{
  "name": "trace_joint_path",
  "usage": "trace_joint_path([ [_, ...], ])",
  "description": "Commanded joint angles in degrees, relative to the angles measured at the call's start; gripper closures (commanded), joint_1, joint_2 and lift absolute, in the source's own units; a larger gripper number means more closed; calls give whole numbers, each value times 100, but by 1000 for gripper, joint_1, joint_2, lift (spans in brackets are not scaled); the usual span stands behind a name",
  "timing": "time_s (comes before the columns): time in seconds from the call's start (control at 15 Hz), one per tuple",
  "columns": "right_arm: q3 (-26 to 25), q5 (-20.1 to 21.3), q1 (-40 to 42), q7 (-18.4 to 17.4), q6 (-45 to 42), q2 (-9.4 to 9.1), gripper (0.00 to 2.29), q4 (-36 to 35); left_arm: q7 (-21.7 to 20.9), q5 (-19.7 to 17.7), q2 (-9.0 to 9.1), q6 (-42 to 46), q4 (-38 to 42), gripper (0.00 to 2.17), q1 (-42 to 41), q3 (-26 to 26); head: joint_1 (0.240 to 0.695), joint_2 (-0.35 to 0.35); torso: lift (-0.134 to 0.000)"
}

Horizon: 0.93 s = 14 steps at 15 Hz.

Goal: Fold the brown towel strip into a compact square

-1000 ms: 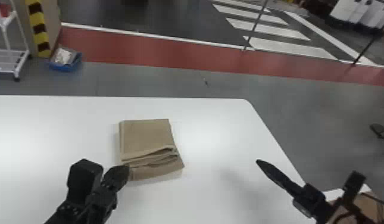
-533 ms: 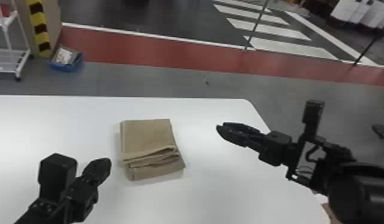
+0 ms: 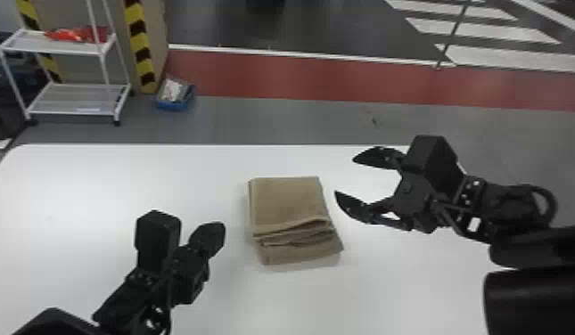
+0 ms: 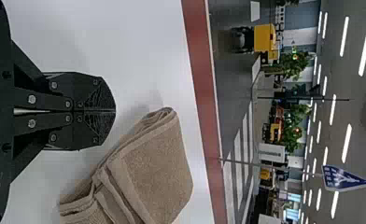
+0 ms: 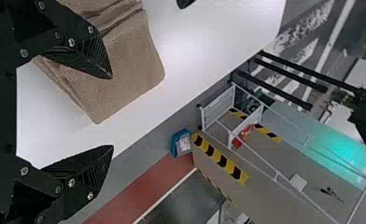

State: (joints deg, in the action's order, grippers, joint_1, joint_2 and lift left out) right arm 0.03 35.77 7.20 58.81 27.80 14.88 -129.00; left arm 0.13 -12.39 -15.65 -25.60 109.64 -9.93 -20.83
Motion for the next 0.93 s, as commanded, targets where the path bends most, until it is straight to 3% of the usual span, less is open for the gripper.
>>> trace_joint_path([
  [0.0, 305, 458, -70, 69, -323, 243, 427, 279, 4, -1, 18, -3, -75, 2057, 70, -18, 695, -132, -124],
  [0.2, 568, 932, -96, 139, -1097, 243, 437, 930, 4, -1, 18, -20, -127, 2057, 96, 9, 695, -122, -124],
  [0.53, 1069, 1055, -413, 289, -1307, 190, 532, 1808, 22, 8, 0, -144, -154, 2057, 140, 0, 695, -87, -124],
  [0.87, 1087, 1170, -597, 271, -1290, 94, 650, 1975, 31, 8, -26, -214, -136, 2057, 122, 17, 695, -65, -124],
])
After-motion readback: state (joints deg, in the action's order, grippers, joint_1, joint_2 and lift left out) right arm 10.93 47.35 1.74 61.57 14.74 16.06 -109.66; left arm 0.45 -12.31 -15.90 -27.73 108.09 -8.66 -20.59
